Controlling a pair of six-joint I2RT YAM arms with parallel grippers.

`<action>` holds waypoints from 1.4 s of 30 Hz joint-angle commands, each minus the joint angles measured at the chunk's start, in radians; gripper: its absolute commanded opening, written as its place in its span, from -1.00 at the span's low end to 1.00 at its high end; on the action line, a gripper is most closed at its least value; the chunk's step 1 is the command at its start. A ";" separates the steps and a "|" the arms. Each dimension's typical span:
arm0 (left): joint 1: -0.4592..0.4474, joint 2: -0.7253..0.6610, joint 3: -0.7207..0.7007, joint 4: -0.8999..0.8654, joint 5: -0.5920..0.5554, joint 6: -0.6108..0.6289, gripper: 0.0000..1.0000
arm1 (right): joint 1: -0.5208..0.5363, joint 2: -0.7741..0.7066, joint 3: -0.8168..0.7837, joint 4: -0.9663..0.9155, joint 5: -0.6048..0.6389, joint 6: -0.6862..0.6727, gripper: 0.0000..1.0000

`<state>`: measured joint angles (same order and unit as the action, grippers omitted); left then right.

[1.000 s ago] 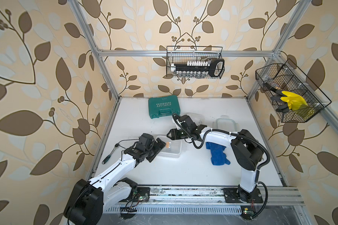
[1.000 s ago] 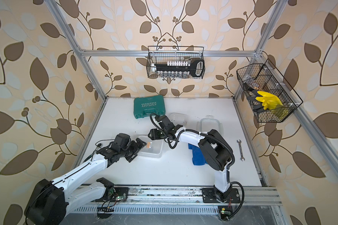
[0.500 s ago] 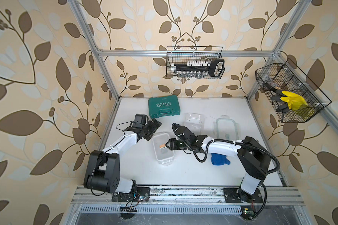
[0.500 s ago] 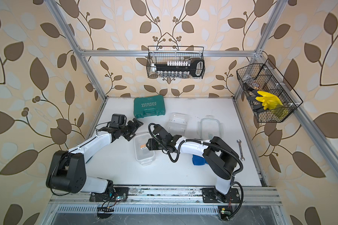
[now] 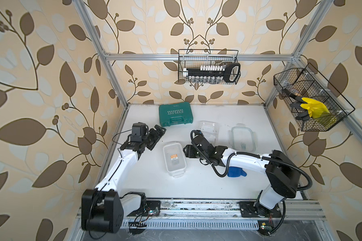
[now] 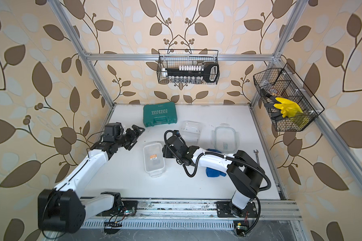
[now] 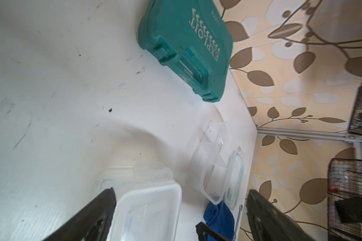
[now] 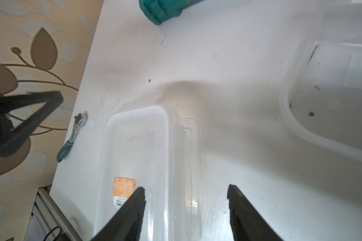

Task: Wipe the insides of the lunch boxes
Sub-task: Adjust the lunch box at the center of the board.

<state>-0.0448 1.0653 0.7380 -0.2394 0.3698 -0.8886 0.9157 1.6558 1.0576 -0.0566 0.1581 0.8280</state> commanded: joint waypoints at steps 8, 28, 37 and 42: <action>-0.004 -0.268 -0.414 0.124 0.090 -0.269 0.98 | 0.089 0.042 0.118 -0.060 0.118 -0.259 0.28; -0.062 0.159 -0.300 0.593 0.126 -0.289 0.65 | 0.163 0.191 0.176 -0.150 0.180 -0.213 -0.04; -0.050 0.146 -0.223 0.470 0.123 -0.220 0.71 | 0.168 0.192 0.198 -0.197 0.238 -0.208 0.04; -0.046 0.083 -0.296 0.428 0.120 -0.239 0.77 | 0.167 0.189 0.223 -0.217 0.262 -0.232 0.15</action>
<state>-0.0971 1.1900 0.4725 0.2302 0.4740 -1.1408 1.0782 1.8305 1.2438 -0.2256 0.3805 0.6079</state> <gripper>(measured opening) 0.882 0.574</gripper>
